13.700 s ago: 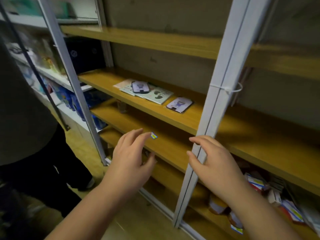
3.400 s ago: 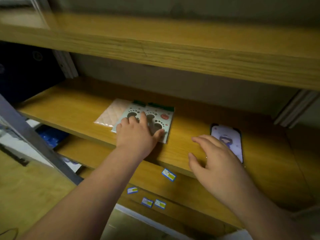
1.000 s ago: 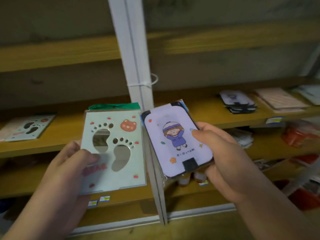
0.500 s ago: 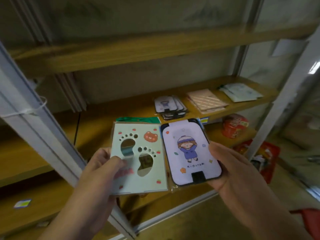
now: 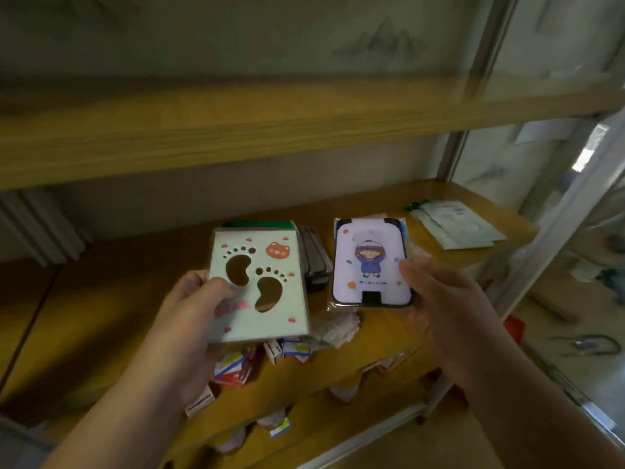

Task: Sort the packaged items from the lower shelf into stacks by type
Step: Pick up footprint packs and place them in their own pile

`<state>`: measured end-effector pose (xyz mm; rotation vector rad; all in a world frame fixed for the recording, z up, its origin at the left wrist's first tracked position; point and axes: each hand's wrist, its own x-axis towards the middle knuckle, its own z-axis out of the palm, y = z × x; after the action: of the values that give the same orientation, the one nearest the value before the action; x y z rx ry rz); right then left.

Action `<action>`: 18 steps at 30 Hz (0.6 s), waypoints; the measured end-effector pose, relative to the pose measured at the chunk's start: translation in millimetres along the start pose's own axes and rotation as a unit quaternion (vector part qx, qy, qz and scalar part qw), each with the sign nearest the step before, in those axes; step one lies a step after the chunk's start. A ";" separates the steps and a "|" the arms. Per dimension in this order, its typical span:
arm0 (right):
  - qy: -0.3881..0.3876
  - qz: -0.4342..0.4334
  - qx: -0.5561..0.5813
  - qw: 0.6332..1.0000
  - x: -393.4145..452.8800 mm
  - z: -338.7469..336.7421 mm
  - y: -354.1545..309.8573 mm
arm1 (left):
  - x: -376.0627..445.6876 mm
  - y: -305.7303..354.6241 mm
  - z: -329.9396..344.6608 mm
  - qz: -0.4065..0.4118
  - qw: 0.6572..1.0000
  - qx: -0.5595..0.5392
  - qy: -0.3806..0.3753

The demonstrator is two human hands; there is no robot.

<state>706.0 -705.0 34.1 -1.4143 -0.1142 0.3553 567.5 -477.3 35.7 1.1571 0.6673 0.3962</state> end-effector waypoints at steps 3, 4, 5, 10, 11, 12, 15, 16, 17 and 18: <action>-0.068 -0.013 -0.056 0.996 48.2 17.4 0.6 | 18.0 10.9 -2.7 0.027 0.999 -0.008 0.046; -0.099 -0.003 -0.063 0.993 59.8 25.7 2.0 | 21.4 12.9 -3.7 0.034 0.998 -0.008 0.057; -0.125 0.012 -0.067 0.990 69.7 34.4 4.8 | 23.8 14.8 -4.4 0.043 0.997 -0.004 0.063; -0.159 -0.047 -0.209 0.964 110.5 70.5 18.9 | 29.8 18.3 -6.1 0.075 0.990 0.017 0.118; -0.158 -0.065 -0.260 0.950 116.9 74.2 21.6 | 30.2 18.1 -6.4 0.082 0.989 0.022 0.125; -0.161 -0.083 -0.305 0.935 121.9 76.8 24.9 | 29.9 17.1 -6.5 0.085 0.988 0.022 0.128; -0.154 -0.158 -0.439 0.871 129.2 77.2 30.1 | 25.8 11.5 -2.9 0.077 0.985 -0.001 0.156; -0.147 -0.188 -0.483 0.843 130.9 75.2 29.9 | 23.6 9.5 0.0 0.076 0.983 0.003 0.169; -0.144 -0.215 -0.515 0.817 132.1 72.7 28.1 | 21.9 8.3 5.3 0.077 0.981 0.008 0.177; -0.146 -0.241 -0.528 0.801 133.0 69.0 25.3 | 19.7 7.0 10.4 0.080 0.980 0.008 0.182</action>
<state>807.0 -596.0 2.9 -2.3355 -1.0472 0.0477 589.4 -470.2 39.3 1.1687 0.8972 0.7525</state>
